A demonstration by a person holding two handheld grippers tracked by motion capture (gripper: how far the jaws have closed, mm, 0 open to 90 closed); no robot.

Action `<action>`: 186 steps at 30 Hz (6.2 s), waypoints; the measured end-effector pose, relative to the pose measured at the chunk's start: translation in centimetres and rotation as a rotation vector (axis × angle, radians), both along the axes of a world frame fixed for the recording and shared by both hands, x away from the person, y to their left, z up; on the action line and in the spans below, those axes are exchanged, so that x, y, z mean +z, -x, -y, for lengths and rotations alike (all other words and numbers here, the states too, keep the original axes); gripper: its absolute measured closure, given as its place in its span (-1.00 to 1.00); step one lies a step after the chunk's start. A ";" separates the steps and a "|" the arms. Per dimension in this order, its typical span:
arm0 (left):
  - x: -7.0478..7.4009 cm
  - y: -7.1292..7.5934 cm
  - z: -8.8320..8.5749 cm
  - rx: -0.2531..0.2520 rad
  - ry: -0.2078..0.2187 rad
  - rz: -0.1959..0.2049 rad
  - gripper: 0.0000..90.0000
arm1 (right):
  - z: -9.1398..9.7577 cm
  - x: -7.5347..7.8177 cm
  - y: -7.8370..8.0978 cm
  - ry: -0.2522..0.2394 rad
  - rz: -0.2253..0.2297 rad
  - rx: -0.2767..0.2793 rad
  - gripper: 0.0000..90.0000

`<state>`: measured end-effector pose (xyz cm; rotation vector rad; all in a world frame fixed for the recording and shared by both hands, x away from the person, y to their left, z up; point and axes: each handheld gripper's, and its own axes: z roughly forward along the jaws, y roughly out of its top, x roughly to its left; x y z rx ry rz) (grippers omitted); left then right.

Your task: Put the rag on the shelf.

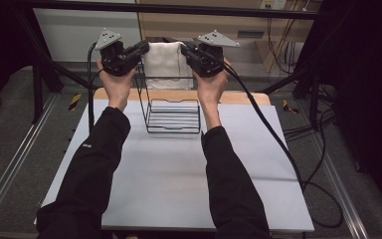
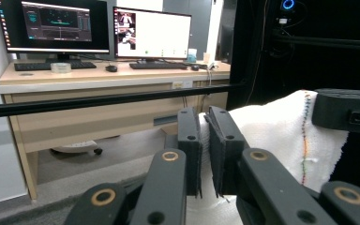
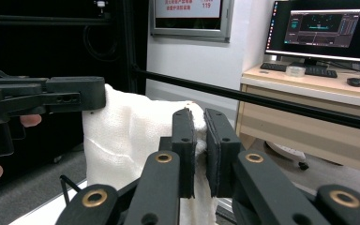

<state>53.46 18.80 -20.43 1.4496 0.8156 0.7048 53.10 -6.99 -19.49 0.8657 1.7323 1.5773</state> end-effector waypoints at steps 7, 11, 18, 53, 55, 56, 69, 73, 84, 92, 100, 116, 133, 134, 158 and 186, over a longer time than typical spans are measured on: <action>-0.6 0.9 -0.2 -0.015 0.004 -0.006 0.86 | 0.0 -0.8 0.9 0.012 -0.003 0.002 0.85; -0.8 1.4 -0.2 -0.021 -0.005 -0.014 0.86 | 0.1 -1.0 1.3 0.011 -0.010 0.006 0.85; -0.8 2.1 -0.1 -0.032 -0.013 -0.013 0.85 | 0.4 -1.2 1.9 0.010 -0.013 0.012 0.84; -3.5 6.0 -0.5 -0.104 -0.059 -0.102 0.80 | 1.3 -3.6 5.7 0.100 -0.043 0.070 0.81; -3.8 6.3 -0.5 -0.106 -0.059 -0.107 0.79 | 1.3 -3.8 5.8 0.109 -0.045 0.073 0.81; -4.0 6.4 -0.5 -0.107 -0.064 -0.112 0.79 | 1.4 -3.9 5.9 0.111 -0.046 0.076 0.81; -2.6 6.7 -1.2 -0.085 -0.077 -0.151 0.66 | 1.3 -5.0 6.0 0.130 -0.041 0.080 0.82; -1.6 6.1 -1.1 -0.081 -0.066 -0.157 0.86 | 1.3 -5.1 6.1 0.141 -0.040 0.079 0.82; -3.2 5.3 0.5 -0.103 -0.119 -0.226 0.99 | 1.5 -5.6 6.0 0.139 -0.049 0.085 0.81; -4.0 5.3 0.7 -0.110 -0.132 -0.239 0.99 | 1.7 -5.6 6.2 0.139 -0.059 0.111 0.66; -4.8 5.1 1.1 -0.119 -0.141 -0.251 0.99 | 2.0 -5.1 6.3 0.103 -0.062 0.138 0.55; -6.7 3.9 1.3 -0.092 -0.166 -0.264 0.99 | 0.7 -7.5 3.7 0.161 -0.175 0.109 0.91; -6.1 6.1 0.4 -0.113 -0.213 -0.229 0.63 | 1.8 -6.2 5.7 0.139 -0.174 0.163 0.20; -6.1 6.4 0.2 -0.108 -0.223 -0.227 0.55 | 2.0 -6.1 5.9 0.136 -0.186 0.172 0.16; -13.4 10.6 -4.6 -0.139 -0.289 -0.362 -0.79 | 8.9 -10.8 9.1 0.124 -0.308 0.196 -0.97; -21.3 15.5 -8.8 -0.151 -0.341 -0.440 -0.83 | 16.1 -21.2 14.2 0.143 -0.438 0.221 -0.99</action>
